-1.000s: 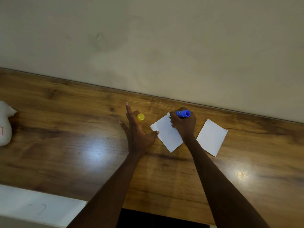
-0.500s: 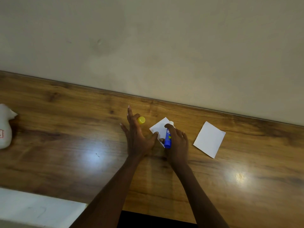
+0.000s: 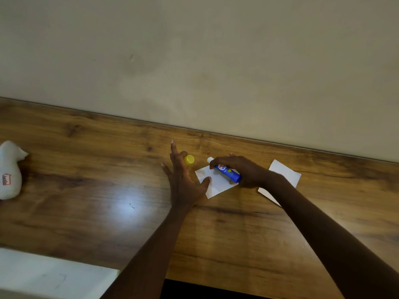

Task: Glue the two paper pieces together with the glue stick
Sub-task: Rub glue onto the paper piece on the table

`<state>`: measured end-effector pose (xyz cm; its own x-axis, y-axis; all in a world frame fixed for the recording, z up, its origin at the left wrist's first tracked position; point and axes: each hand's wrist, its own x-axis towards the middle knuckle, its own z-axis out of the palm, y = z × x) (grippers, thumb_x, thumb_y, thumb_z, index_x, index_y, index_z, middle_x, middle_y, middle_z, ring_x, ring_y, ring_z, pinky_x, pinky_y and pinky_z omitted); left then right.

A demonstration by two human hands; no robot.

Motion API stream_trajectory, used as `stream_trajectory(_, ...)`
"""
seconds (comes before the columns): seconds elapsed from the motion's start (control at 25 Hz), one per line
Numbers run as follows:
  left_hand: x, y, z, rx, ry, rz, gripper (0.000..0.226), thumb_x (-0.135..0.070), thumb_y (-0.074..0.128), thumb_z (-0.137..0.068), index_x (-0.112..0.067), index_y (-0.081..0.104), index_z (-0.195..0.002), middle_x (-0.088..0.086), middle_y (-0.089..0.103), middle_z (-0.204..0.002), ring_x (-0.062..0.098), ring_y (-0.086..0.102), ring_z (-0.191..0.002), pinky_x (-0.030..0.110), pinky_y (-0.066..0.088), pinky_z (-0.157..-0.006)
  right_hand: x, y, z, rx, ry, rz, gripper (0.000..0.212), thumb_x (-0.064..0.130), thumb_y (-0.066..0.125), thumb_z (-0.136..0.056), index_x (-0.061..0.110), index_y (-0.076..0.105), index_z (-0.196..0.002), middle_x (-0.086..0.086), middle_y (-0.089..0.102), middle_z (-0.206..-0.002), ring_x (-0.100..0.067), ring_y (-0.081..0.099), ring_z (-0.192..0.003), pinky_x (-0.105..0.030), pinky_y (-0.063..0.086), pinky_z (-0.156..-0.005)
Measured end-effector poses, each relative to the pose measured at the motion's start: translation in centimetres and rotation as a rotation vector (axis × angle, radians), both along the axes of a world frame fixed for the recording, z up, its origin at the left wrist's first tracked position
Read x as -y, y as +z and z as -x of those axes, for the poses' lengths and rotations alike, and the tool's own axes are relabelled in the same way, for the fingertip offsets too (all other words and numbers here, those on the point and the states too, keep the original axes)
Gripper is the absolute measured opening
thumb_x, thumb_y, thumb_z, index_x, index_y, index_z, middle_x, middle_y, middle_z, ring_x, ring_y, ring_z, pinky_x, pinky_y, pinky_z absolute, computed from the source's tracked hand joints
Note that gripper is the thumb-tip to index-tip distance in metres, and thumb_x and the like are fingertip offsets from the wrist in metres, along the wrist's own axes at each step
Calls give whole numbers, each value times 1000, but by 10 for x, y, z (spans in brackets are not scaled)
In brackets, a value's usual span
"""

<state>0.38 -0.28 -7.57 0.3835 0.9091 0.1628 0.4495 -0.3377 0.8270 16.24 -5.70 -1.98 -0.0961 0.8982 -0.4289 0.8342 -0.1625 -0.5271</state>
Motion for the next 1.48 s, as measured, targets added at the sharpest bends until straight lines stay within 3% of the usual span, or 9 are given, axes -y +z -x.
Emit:
stream_trajectory(0.16,0,-2,-1,-15,17,-1,113,-31,75,-54,-32,-7,-133,17,44,-134,29,43,-124,46,-4,-107,-3,-5,0,23,-52,-125,57,10,66,-76,13,43,-128,-8,51,-133,-22,46,-120,-35,35,-103)
stream_trajectory(0.28,0,-2,-1,-12,15,-11,113,-29,75,-55,-33,-7,-133,17,44,-133,29,41,-126,46,-6,-107,7,-12,35,-535,-679,-513,36,34,56,-80,5,60,-102,2,67,-85,0,60,-74,-13,49,-70)
stream_trajectory(0.36,0,-2,-1,5,15,-2,114,-26,78,-56,-36,-7,-132,17,45,-132,28,40,-126,46,-8,-107,4,-20,54,-829,-1072,-507,26,30,50,-87,6,60,-89,4,60,-61,1,54,-49,-10,43,-51)
stream_trajectory(0.4,0,-2,-1,13,14,6,116,-24,79,-56,-37,-7,-132,16,45,-132,27,40,-126,46,-9,-107,2,-25,60,-836,-1178,-481,17,24,51,-88,9,59,-83,2,57,-59,0,53,-46,-13,43,-50)
stream_trajectory(0.52,2,-1,0,35,15,18,119,-24,81,-57,-30,-8,-135,17,45,-131,22,41,-122,46,-8,-107,-3,-32,66,-668,-1137,-467,15,7,59,-80,19,56,-70,-1,57,-65,-4,55,-56,-16,46,-57)
stream_trajectory(0.8,0,-1,4,53,29,18,111,-30,71,-59,-24,-7,-137,15,46,-129,7,36,-112,46,-7,-107,-8,-40,71,-474,-963,-474,8,9,65,-75,2,65,-78,0,57,-61,-3,53,-52,-8,42,-55)
stream_trajectory(1.0,0,0,6,30,0,31,117,-27,78,-55,-31,-9,-133,17,41,-135,8,35,-113,46,-9,-107,-3,-37,57,-405,-969,-493,14,13,66,-77,1,64,-85,8,55,-63,-4,53,-54,-6,41,-56)
stream_trajectory(1.28,-1,2,3,-13,20,26,109,-33,70,-53,-34,-5,-132,18,42,-134,27,41,-124,46,-9,-107,4,-40,21,-327,-1181,-531,23,19,65,-78,1,62,-93,-9,60,-78,-21,54,-70,-2,38,-51)
stream_trajectory(1.48,0,3,2,-34,18,7,108,-34,70,-53,-40,-6,-130,19,35,-141,29,37,-128,47,-11,-107,7,-34,20,-349,-1234,-561,26,19,63,-80,2,61,-100,-18,66,-91,-24,56,-76,-14,41,-61)
